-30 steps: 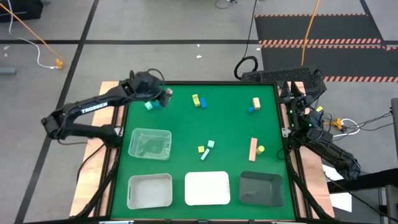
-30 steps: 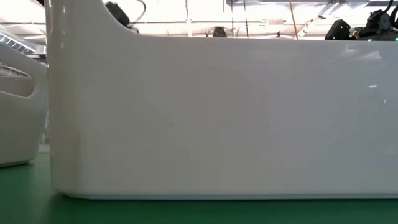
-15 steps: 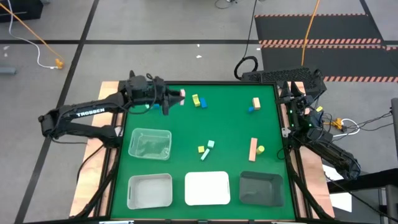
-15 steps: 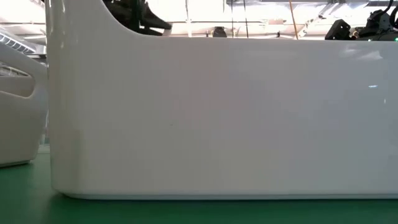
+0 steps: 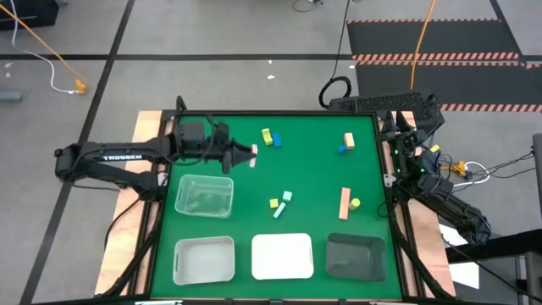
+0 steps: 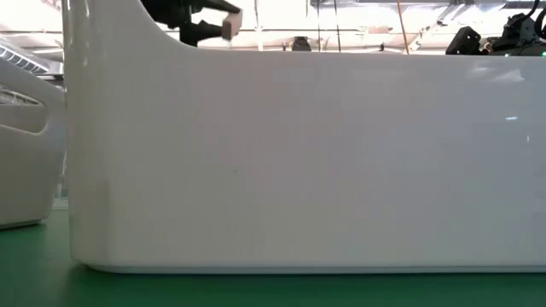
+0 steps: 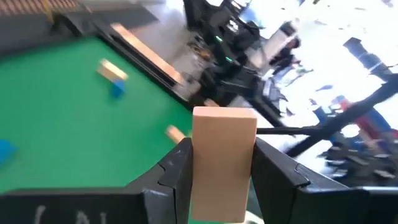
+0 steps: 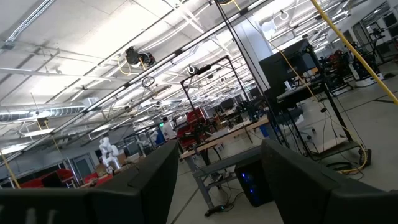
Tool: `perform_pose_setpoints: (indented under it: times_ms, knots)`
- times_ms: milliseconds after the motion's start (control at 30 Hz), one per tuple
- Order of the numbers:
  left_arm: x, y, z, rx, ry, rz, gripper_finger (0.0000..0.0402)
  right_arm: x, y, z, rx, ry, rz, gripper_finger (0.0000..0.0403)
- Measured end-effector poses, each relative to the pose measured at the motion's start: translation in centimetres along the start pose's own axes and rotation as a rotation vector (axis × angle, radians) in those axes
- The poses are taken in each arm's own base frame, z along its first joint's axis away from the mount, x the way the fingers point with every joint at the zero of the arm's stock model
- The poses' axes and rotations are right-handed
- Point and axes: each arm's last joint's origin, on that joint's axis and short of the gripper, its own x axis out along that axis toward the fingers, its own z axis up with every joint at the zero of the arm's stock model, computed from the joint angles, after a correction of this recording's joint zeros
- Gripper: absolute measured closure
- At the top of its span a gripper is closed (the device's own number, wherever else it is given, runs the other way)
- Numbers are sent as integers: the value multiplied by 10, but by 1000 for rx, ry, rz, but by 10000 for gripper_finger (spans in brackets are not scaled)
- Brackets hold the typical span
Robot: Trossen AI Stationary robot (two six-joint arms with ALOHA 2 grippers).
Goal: Sort & place blocks by color
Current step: Put the top left light brown block into the transparent bin
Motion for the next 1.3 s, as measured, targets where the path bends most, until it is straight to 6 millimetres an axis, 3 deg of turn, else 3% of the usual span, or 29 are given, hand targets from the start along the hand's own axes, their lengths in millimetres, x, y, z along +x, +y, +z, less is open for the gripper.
perform_pose_setpoints:
  times_ms: [200,433,600,900,1067,1300]
  knots:
    - [3,-19,-35,-156,204,20,272,0,0,0,0,0,0,180]
    - [-12,-24,-85,-383,527,291,272,0,0,0,0,0,0,180]
    - [-29,-24,-107,-439,656,498,272,0,0,0,0,0,0,180]
    - [-48,-4,-113,-362,512,908,272,0,0,0,0,0,0,180]
    - [-46,5,-113,-348,511,989,272,0,0,0,0,0,0,180]
    - [-37,14,-117,-304,534,1060,239,0,0,0,0,0,0,180]
